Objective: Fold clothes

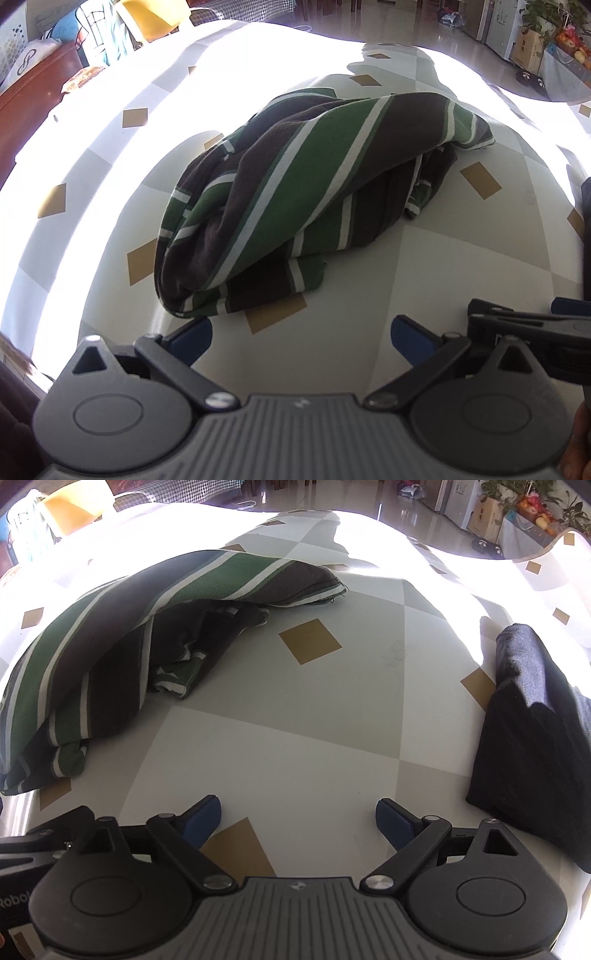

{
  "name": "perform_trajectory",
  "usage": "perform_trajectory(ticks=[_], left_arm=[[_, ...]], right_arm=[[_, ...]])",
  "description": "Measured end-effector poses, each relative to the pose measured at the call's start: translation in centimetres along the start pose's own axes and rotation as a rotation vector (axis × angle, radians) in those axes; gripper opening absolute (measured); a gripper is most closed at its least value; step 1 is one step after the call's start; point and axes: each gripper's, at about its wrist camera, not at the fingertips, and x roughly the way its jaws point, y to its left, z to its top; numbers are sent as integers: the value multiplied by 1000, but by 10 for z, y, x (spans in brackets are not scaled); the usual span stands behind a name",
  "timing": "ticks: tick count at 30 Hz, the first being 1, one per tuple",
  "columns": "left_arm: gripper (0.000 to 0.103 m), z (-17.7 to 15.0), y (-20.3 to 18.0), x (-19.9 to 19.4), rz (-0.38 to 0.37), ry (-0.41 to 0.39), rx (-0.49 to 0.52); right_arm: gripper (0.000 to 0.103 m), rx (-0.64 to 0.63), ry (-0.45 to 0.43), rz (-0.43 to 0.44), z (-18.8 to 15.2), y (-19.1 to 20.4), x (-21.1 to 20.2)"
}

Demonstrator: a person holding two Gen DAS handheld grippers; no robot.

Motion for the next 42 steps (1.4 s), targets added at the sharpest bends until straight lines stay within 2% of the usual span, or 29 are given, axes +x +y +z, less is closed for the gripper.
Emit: perform_trajectory(ticks=[10,18,27,34,42], left_arm=[[103,6,0,6,-2,12,-27],[103,14,1,6,-7,2,-50],[103,24,-5,7,-19,0,-56],[103,26,-15,8,4,-21,-26],[103,27,-17,12,11,-16,-38]], right_arm=[[90,34,30,-36,-2,-3,-5],[89,31,-14,-92,4,-6,-10],[89,61,-31,-115,14,-14,-13],[89,93,-40,-137,18,-21,-15],[89,144,-47,-154,20,-29,-16]])
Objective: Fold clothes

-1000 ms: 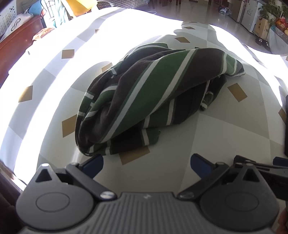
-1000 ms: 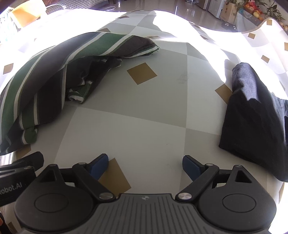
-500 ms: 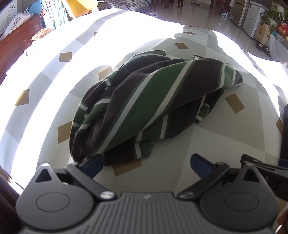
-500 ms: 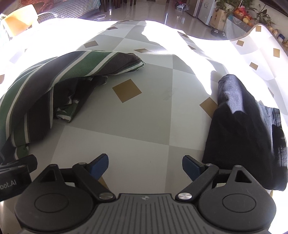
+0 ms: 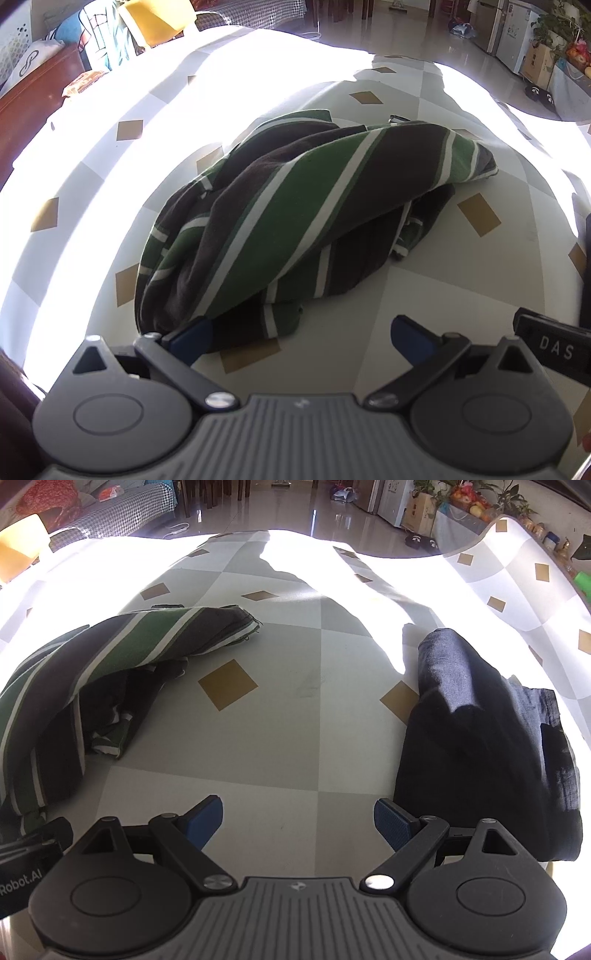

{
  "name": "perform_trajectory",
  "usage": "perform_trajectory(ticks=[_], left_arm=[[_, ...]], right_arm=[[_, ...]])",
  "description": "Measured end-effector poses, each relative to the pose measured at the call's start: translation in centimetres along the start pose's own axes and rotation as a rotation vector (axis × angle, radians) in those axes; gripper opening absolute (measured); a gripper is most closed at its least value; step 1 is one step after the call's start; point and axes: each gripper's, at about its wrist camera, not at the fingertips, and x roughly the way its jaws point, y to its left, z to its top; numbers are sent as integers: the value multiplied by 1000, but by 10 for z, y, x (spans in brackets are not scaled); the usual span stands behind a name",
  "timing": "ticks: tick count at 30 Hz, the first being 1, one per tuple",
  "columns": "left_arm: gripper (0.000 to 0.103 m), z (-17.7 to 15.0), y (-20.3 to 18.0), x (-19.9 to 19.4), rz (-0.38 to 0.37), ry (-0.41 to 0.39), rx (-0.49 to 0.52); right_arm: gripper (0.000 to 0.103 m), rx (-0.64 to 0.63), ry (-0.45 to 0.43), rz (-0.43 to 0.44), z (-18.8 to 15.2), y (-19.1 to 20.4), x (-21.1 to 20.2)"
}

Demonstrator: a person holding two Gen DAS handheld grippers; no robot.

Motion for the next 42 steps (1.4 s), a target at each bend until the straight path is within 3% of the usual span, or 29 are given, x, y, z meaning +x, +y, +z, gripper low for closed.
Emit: perform_trajectory(ticks=[42], left_arm=[[103,4,17,4,29,8,-41]], right_arm=[[84,-7,9,35,5,22,2]])
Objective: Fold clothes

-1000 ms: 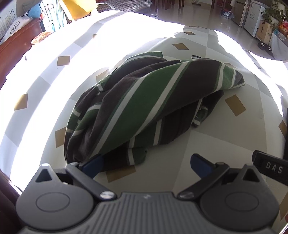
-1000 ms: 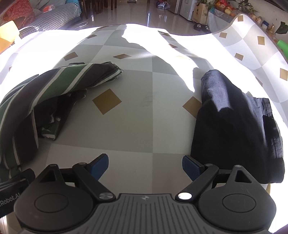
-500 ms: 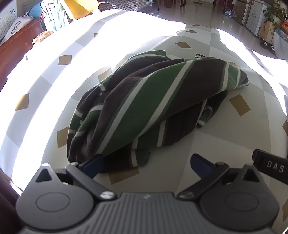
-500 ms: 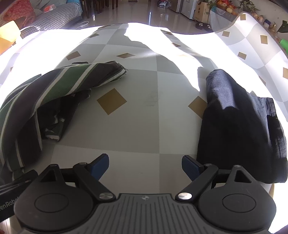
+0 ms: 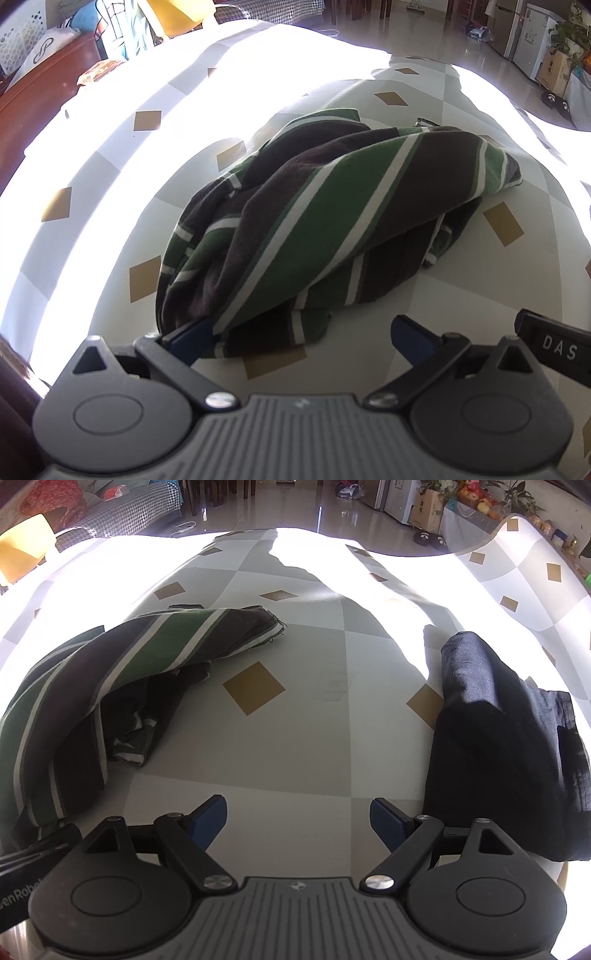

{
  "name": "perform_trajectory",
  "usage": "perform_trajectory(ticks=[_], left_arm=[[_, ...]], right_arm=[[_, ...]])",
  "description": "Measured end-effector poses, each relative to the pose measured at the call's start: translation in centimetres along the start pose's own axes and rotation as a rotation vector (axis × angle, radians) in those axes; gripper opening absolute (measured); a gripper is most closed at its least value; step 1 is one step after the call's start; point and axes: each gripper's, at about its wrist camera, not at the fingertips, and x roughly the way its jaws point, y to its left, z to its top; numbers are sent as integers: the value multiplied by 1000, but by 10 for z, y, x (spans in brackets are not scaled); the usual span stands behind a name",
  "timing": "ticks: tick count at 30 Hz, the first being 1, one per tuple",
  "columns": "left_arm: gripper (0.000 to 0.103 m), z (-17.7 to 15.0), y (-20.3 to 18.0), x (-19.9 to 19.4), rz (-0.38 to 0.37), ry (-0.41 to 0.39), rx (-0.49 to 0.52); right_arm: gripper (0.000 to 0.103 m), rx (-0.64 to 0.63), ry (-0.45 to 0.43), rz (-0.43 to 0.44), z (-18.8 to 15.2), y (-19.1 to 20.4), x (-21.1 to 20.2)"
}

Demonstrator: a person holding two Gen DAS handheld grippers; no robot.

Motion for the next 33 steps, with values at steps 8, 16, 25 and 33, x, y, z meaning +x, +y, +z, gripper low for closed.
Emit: perform_trajectory(ticks=[8,16,25,33], left_arm=[[103,-1,10,-5,13,-13,-16],[103,2,13,-3,19,-13,-23],[103,3,15,-1,18,-10,-35],[103,2,15,1,25,-13,-34]], right_arm=[[83,-9,-17,19,0,8,-5],[80,-23,-29,35,1,16,-8],[80,-25,-29,46,2,20,-7],[79,-31,-26,49,2,24,-5]])
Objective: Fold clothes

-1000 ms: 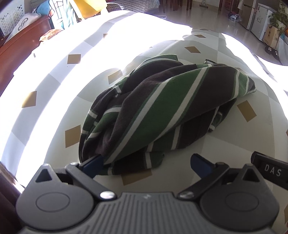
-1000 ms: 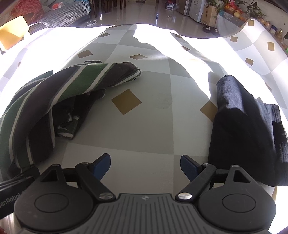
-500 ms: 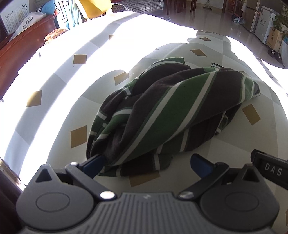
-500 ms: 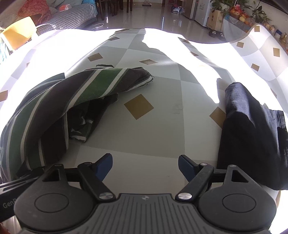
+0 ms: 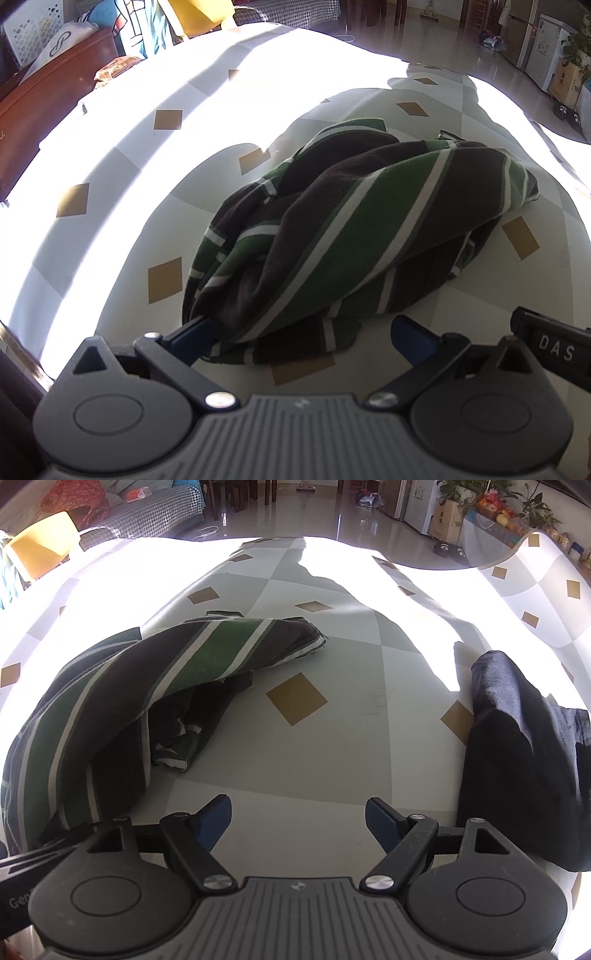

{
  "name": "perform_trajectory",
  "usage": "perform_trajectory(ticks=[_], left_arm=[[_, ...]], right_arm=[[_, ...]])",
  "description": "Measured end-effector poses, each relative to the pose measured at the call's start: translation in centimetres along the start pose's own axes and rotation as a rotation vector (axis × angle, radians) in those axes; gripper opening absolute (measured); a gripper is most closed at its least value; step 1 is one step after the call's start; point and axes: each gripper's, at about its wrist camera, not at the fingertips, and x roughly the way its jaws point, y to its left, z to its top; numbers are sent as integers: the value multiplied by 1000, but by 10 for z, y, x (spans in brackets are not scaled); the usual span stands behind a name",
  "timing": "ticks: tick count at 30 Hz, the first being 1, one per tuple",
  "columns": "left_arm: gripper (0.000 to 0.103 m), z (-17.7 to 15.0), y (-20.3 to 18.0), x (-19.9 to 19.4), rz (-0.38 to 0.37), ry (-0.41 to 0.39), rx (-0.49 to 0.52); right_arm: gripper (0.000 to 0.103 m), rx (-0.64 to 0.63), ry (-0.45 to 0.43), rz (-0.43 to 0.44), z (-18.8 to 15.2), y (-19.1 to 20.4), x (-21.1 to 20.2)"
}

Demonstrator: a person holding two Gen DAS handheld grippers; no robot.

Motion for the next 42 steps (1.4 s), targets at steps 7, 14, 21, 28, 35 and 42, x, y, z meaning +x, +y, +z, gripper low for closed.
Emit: perform_trajectory(ticks=[7,14,21,28,35,42], left_arm=[[103,-1,0,0,5,-6,3],[101,-1,0,-2,9,-24,10],[97,0,0,2,6,-10,13],[94,-2,1,3,3,-2,19],[103,-3,0,5,3,18,23],[103,-4,5,11,13,43,15]], right_arm=[[80,0,2,1,0,1,1],[79,-1,3,4,0,2,2],[79,-3,2,10,1,4,3],[79,1,-2,17,3,5,3],[79,6,-42,71,12,8,-3],[79,-7,-81,129,21,19,-7]])
